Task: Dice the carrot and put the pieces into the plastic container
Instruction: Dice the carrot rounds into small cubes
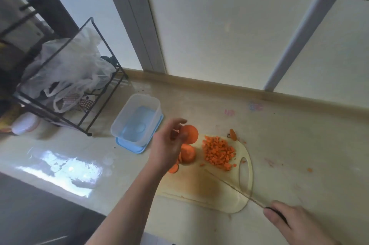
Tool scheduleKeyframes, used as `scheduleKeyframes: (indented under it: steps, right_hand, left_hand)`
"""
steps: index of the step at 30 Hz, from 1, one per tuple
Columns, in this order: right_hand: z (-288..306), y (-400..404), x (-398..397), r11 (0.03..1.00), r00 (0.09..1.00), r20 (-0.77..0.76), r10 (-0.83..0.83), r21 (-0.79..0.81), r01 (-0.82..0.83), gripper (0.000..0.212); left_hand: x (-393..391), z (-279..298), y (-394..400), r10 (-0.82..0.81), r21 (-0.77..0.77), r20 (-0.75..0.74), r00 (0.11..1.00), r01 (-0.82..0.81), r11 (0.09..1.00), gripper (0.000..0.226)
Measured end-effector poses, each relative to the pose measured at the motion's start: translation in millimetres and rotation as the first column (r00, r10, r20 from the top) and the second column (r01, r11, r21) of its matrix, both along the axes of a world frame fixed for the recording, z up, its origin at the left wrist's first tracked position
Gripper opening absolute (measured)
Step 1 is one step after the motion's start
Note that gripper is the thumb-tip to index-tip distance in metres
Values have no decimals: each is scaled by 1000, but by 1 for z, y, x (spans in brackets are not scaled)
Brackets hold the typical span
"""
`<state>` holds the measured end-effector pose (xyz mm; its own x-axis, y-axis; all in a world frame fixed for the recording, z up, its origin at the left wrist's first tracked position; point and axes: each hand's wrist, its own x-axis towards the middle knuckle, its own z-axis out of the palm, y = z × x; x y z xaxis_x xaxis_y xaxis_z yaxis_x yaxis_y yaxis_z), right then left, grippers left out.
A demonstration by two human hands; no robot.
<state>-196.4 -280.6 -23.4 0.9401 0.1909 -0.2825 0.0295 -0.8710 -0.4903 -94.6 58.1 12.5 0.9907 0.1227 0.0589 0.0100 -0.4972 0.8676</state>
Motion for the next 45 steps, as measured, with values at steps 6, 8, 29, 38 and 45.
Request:
scheduleKeyframes:
  steps: [6,8,29,38,45]
  right_hand:
    - [1,24,29,989,974,-209,87,132,-60,73]
    - [0,28,37,985,964,-244,106,160,-68,58]
    - [13,47,31,983,952,-287,104,175,-55,13]
    - [-5,42,5,998,995,-98,-16,52,21,64]
    - [-4,37,7,998,991,-119,60,29,-57,38]
  left_hand:
    - [-91,-57,-14,148,55,-52,988,-145,988,53]
    - [-107,-76,-29,145,106,-92,985,-135,985,45]
    - [-129,-126,-64,-106,513,232,967,-29,858,21]
    - [-130,-126,-58,-149,511,238,960,6,859,18]
    - [-130,-128,-59,-131,490,236,963,-1,872,19]
